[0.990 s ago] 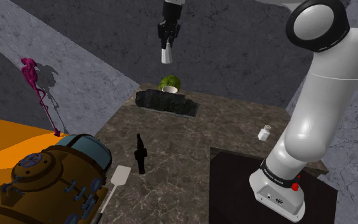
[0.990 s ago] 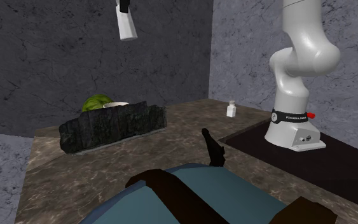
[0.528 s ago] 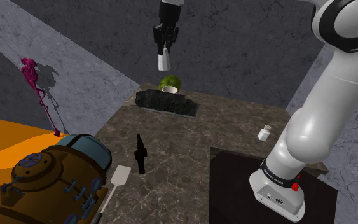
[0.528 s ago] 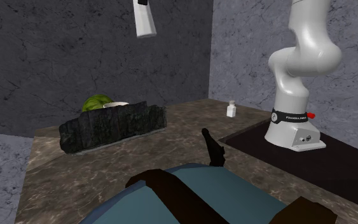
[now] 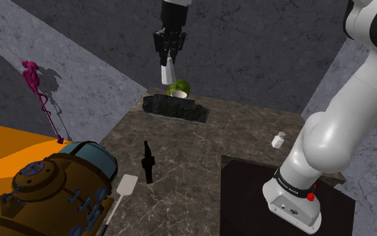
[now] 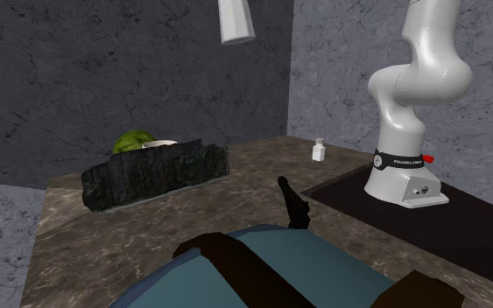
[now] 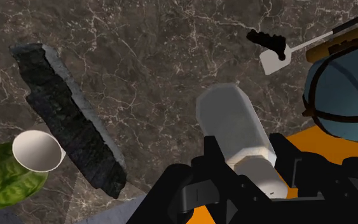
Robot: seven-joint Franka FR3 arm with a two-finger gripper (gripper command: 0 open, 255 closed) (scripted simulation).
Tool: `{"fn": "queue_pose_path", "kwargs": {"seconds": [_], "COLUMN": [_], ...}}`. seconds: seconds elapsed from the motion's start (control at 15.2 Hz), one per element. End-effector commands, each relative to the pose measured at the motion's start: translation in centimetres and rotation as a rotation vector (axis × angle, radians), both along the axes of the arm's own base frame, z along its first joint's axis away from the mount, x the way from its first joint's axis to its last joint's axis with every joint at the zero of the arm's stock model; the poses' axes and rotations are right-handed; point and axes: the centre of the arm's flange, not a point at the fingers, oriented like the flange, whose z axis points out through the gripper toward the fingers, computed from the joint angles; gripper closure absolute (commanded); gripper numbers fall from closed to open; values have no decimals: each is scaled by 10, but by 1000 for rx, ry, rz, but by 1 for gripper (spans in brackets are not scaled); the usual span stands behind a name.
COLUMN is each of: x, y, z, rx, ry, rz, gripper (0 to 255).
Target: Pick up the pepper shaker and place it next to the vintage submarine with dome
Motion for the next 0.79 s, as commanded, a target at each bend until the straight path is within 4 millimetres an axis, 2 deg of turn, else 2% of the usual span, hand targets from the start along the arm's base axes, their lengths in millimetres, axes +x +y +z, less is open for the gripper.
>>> {"fn": "queue_pose_path", "kwargs": {"seconds": [0.0,0.73], "x": [-19,-114], "y": [21,131], "z": [0,0], "rx": [0,0], "ry": [0,0], "rz": [-1,-1], "gripper": [255,255]}}
